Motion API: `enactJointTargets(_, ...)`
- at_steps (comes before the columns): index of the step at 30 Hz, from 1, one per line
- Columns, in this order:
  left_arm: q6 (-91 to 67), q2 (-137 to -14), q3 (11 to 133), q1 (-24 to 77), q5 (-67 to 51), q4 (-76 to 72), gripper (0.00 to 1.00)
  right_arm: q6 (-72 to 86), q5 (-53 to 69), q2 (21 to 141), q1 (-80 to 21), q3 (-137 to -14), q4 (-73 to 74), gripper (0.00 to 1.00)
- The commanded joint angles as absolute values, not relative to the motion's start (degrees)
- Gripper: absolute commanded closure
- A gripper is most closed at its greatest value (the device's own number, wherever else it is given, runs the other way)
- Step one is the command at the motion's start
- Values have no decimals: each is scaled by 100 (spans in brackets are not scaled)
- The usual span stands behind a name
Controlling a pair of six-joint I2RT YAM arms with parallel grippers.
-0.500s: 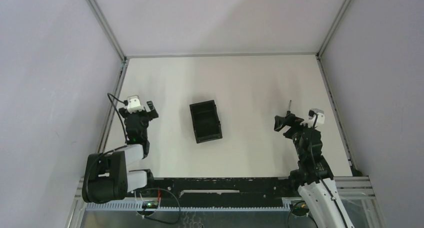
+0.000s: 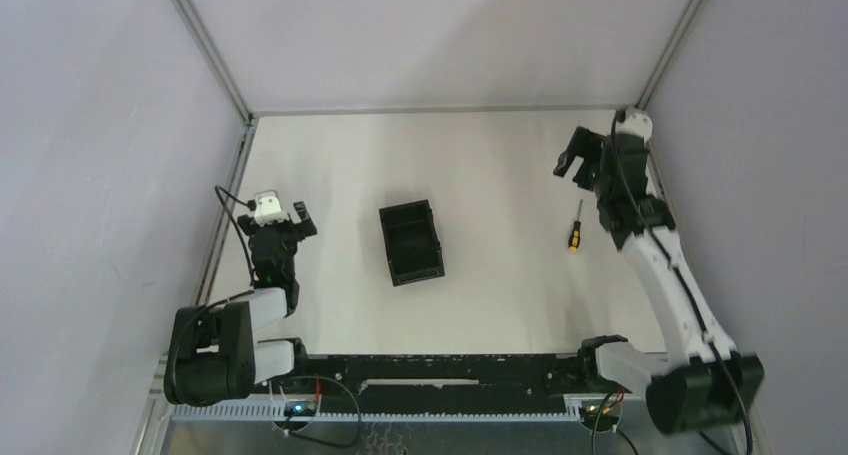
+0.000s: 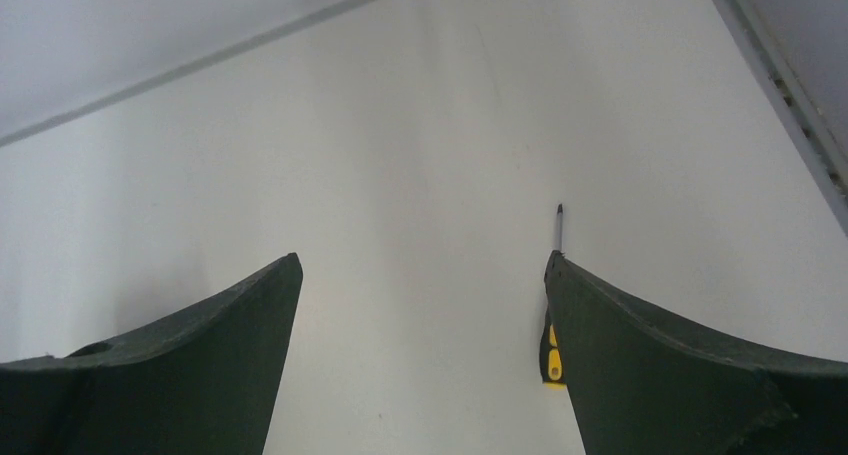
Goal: Put the screwdriver in the bin
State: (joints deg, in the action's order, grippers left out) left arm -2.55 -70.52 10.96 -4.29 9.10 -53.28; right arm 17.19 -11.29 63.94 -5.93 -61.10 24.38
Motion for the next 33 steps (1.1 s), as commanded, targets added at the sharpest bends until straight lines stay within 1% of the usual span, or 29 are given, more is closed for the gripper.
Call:
enactJointTargets(1,-176,-7049,1364,-396,976,-5476,0,1514,-159,7780,39,-6897,3885,3)
enactJointTargets(4,-174,-7049,1356,-396,977,-5476,0,1426,-432,8712,232,-7193,4140,6)
enactJointTargets(7,-178,-7049,1356,-396,976,-5476,0,1336,-215,9489,382,-7227,4074,13)
enactJointTargets(9,-170,-7049,1363,-396,976,-5476,0,1313,-138,9853,437,-7227,4064,18)
enactJointTargets(14,-174,-7049,1362,-396,979,-5476,0,1291,-443,10452,448,-7147,4061,29)
enactJointTargets(19,-175,-7049,1367,-396,976,-5476,0,1242,-349,10711,466,-7084,3955,52)
enactJointTargets(21,-174,-7047,1358,-391,977,-5476,0,1213,-252,10735,466,-7085,3958,64)
enactJointTargets(22,-174,-7047,1362,-391,978,-5476,0,1199,-217,10720,466,-7088,3965,71)
enactJointTargets(23,-173,-7049,1363,-395,976,-5476,0,1181,-191,10676,466,-7085,3975,81)
enactJointTargets(24,-173,-7044,1361,-395,976,-5476,0,1166,-178,10621,459,-7084,3988,94)
enactJointTargets(25,-173,-7048,1362,-395,976,-5476,0,1154,-178,10527,457,-7089,4021,100)
enactJointTargets(29,-172,-7049,1363,-395,981,-5476,0,1086,-265,9950,388,-7346,4427,100)
enactJointTargets(33,-176,-7049,1367,-395,976,-5476,0,1097,-470,9452,265,-7766,5149,100)
